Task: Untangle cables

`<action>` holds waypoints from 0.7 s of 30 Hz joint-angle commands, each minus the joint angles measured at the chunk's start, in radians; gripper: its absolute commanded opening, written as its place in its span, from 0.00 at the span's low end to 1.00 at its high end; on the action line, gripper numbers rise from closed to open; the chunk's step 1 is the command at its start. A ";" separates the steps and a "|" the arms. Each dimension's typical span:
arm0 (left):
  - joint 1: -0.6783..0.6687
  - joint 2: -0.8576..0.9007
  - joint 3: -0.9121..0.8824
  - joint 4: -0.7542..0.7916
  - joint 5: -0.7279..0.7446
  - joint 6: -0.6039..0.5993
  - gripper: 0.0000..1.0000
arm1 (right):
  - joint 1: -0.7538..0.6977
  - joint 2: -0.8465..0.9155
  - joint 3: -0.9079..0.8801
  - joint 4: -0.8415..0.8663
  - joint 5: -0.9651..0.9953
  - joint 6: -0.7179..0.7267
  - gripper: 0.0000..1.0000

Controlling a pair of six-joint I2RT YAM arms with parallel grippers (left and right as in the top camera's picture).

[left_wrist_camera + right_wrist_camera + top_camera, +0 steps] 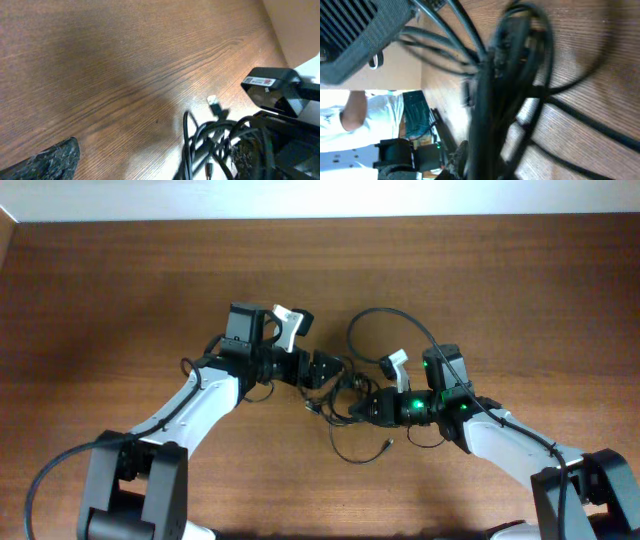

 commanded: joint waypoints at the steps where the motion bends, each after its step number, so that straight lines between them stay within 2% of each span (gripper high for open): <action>1: 0.000 -0.026 0.005 -0.005 -0.006 -0.013 0.88 | 0.006 -0.012 0.001 0.003 0.000 -0.002 0.13; 2: 0.000 -0.026 0.005 -0.005 -0.006 -0.006 0.59 | 0.006 -0.012 0.001 0.003 0.002 -0.002 0.13; 3: 0.000 -0.026 0.005 -0.005 -0.006 0.014 0.08 | 0.006 -0.012 0.001 0.003 0.002 -0.001 0.13; 4: 0.000 -0.026 0.005 -0.005 -0.006 0.014 0.00 | 0.006 -0.012 0.001 0.003 0.002 0.005 0.13; 5: 0.000 -0.026 0.005 -0.005 -0.007 0.014 0.05 | 0.005 -0.012 0.001 0.002 0.017 0.068 0.12; 6: 0.000 -0.026 0.005 -0.005 -0.007 0.014 0.28 | 0.005 -0.012 0.003 0.006 0.024 0.159 0.13; 7: 0.000 -0.026 0.005 -0.004 -0.007 0.014 0.48 | 0.005 -0.012 0.009 0.008 0.034 0.187 0.56; 8: 0.000 -0.026 0.005 -0.004 -0.007 0.014 0.58 | 0.005 -0.012 0.009 0.000 0.069 0.187 0.69; 9: 0.000 -0.026 0.005 -0.005 -0.007 0.014 0.64 | 0.005 -0.012 0.009 -0.045 0.137 0.190 0.79; 11: 0.000 -0.026 0.005 -0.012 -0.007 0.014 0.65 | 0.005 -0.012 0.009 -0.262 0.371 0.227 0.80; 12: 0.000 -0.026 0.005 -0.019 -0.008 0.014 0.66 | 0.005 -0.012 0.010 -0.364 0.458 0.227 0.75; 14: 0.000 -0.026 0.005 -0.020 -0.011 0.014 0.69 | 0.005 -0.012 0.018 -0.430 0.503 0.224 0.74; 15: 0.000 -0.026 0.005 -0.025 -0.011 0.014 0.70 | 0.005 -0.012 0.039 -0.467 0.530 0.223 0.68; 16: 0.000 -0.026 0.005 -0.033 -0.010 0.014 0.66 | 0.005 -0.012 0.072 -0.532 0.573 0.222 0.68; 17: 0.000 -0.026 0.005 -0.053 -0.011 0.014 0.55 | 0.005 -0.012 0.122 -0.612 0.606 0.184 0.68; 18: 0.000 -0.026 0.005 -0.088 -0.041 0.014 0.52 | 0.005 -0.013 0.175 -0.687 0.631 0.141 0.68; 19: 0.000 -0.026 0.005 -0.163 -0.115 0.013 0.25 | 0.005 -0.013 0.300 -0.859 0.723 0.103 0.68; 21: -0.033 -0.026 0.005 -0.261 -0.111 0.013 0.28 | 0.005 -0.014 0.450 -0.996 0.780 0.052 0.69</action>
